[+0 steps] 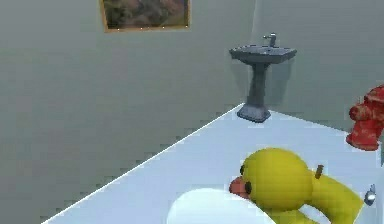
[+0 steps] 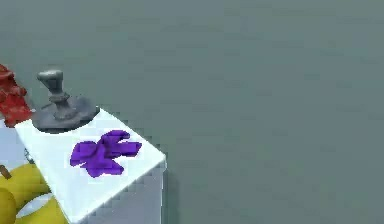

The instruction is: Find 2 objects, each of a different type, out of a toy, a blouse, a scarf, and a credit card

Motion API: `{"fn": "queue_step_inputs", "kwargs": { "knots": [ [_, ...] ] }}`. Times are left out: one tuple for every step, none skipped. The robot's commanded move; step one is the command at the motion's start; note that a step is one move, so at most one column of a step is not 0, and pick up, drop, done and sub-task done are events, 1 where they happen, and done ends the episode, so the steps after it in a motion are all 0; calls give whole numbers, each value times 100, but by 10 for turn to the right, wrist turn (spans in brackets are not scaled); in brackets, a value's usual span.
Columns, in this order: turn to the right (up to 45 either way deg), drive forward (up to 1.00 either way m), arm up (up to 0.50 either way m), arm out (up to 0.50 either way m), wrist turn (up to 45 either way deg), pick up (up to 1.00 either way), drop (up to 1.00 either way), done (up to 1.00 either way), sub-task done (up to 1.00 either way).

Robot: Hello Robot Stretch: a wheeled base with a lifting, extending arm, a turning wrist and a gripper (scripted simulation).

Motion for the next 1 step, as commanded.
{"fn": "queue_step_inputs", "kwargs": {
  "knots": [
    [-450,0,0,0,0,0,0,0,0]
  ]
}}
